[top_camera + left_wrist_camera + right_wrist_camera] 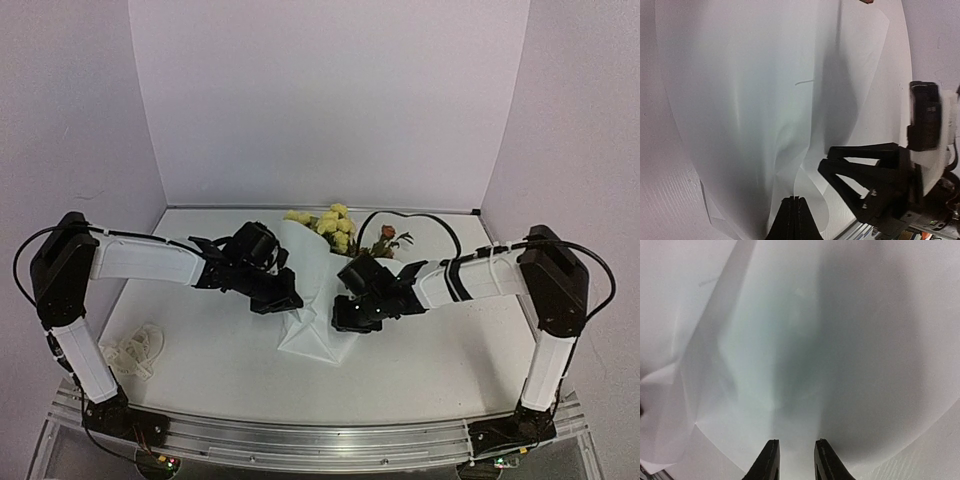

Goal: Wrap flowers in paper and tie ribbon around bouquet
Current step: Pass from the left arm to the right, then adjust the fold line on the 2/3-folded wrapping paper, then fold the wrapping paper along the fold line into a two-thirds folded shape.

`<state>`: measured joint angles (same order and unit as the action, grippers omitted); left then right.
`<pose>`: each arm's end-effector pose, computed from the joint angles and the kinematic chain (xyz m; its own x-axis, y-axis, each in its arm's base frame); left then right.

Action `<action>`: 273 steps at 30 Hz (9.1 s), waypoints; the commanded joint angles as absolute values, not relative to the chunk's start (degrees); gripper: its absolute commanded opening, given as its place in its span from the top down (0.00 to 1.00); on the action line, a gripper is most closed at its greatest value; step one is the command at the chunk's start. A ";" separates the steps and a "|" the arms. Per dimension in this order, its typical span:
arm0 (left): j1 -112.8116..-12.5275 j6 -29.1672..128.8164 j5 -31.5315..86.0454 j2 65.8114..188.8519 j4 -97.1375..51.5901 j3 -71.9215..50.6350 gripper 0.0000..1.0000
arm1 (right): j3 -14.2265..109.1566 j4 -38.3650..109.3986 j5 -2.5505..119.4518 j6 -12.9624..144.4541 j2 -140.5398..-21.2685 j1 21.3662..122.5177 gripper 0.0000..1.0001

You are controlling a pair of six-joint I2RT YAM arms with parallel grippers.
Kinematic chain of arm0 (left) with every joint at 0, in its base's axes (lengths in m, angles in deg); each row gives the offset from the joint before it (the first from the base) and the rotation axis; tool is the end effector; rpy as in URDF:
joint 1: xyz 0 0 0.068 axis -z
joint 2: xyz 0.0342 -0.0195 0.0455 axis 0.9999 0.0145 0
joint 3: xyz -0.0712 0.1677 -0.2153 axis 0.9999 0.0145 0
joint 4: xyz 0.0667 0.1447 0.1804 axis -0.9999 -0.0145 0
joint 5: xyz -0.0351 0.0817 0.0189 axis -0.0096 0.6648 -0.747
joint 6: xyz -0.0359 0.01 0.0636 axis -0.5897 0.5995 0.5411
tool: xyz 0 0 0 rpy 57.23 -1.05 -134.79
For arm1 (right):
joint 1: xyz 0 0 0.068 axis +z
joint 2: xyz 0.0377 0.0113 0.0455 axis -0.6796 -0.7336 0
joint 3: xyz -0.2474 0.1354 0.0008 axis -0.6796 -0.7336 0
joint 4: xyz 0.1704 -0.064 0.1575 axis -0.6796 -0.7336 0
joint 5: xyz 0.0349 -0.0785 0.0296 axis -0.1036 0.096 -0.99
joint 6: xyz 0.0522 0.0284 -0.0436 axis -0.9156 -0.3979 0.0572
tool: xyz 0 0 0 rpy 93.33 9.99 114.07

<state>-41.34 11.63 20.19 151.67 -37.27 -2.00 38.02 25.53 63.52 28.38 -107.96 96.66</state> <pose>0.2362 -0.2849 0.1999 -0.9606 -0.0363 -0.2755 0.1528 0.7590 -0.6329 0.2297 0.3192 0.1616 -0.9092 -0.0642 -0.4115 -0.2637 0.8535 0.4495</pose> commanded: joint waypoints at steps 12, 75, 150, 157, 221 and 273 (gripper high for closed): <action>-40.91 16.41 15.96 151.98 -34.31 -4.52 0.92 | 35.59 37.94 55.84 17.17 -101.33 92.27 0.51; -40.44 19.56 8.55 150.03 -22.42 3.52 0.97 | 40.21 51.41 48.44 6.68 -113.49 88.34 0.36; -46.63 14.13 15.72 147.21 -21.00 10.89 0.85 | 46.19 38.06 47.26 26.55 -103.84 90.87 0.87; -46.37 15.80 14.36 151.09 -21.88 7.13 0.84 | 41.47 29.56 54.27 29.15 -96.40 91.82 0.53; -45.61 17.74 5.73 149.37 -19.22 10.95 0.88 | 39.99 20.59 65.71 32.11 -97.81 99.61 0.72; -37.13 26.18 4.51 165.47 -30.33 -9.00 0.89 | 30.96 19.28 81.39 21.95 -86.65 104.88 0.25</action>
<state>-37.43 24.50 5.46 166.64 -29.46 -6.74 26.81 24.90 78.24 21.33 -84.10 104.14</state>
